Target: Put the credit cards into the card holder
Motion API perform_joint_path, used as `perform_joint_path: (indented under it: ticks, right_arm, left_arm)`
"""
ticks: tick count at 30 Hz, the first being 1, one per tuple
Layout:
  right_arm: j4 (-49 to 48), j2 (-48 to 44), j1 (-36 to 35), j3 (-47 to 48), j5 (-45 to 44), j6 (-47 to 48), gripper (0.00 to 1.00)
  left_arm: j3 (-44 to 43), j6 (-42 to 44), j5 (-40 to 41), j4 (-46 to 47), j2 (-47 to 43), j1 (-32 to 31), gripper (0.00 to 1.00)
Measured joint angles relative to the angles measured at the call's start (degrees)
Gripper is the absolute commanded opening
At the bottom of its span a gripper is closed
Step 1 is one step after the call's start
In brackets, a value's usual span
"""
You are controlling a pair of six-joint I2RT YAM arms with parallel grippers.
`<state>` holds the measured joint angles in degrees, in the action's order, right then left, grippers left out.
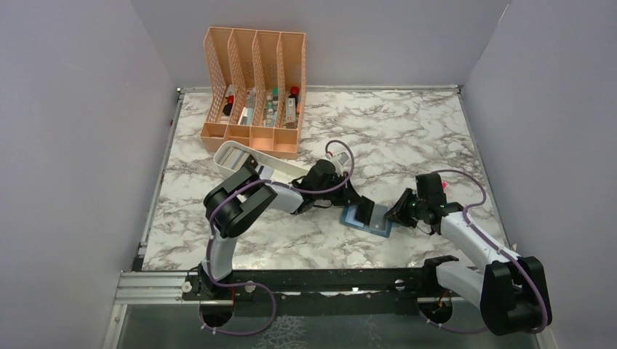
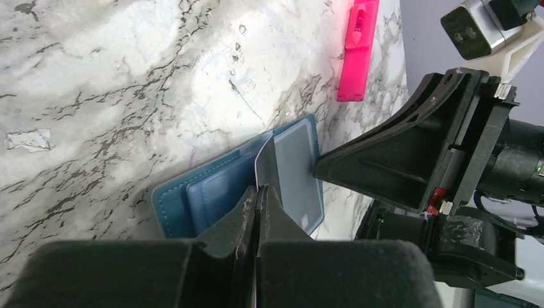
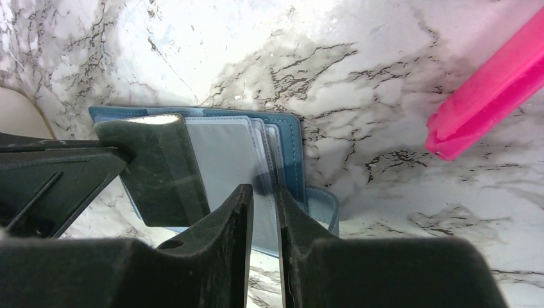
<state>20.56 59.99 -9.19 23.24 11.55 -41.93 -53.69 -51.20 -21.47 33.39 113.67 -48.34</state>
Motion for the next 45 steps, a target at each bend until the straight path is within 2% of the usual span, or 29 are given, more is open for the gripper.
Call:
perform_joint_path:
  ticks: [10, 17, 45]
  right_arm:
    - [-0.1, 0.0, 0.0, -0.1, -0.6, -0.3, 0.24]
    - [0.0, 0.5, 0.0, -0.1, -1.8, -1.7, 0.19]
    - [0.1, 0.7, 0.0, -0.1, -2.3, -3.8, 0.19]
  left_arm:
    - [1.3, 0.0, 2.7, 1.2, -0.6, -0.6, 0.0]
    - [2.5, 0.2, 4.2, 1.3, -2.1, -0.8, 0.0]
    - [5.3, -1.1, 10.0, 3.0, -2.9, -3.9, 0.0]
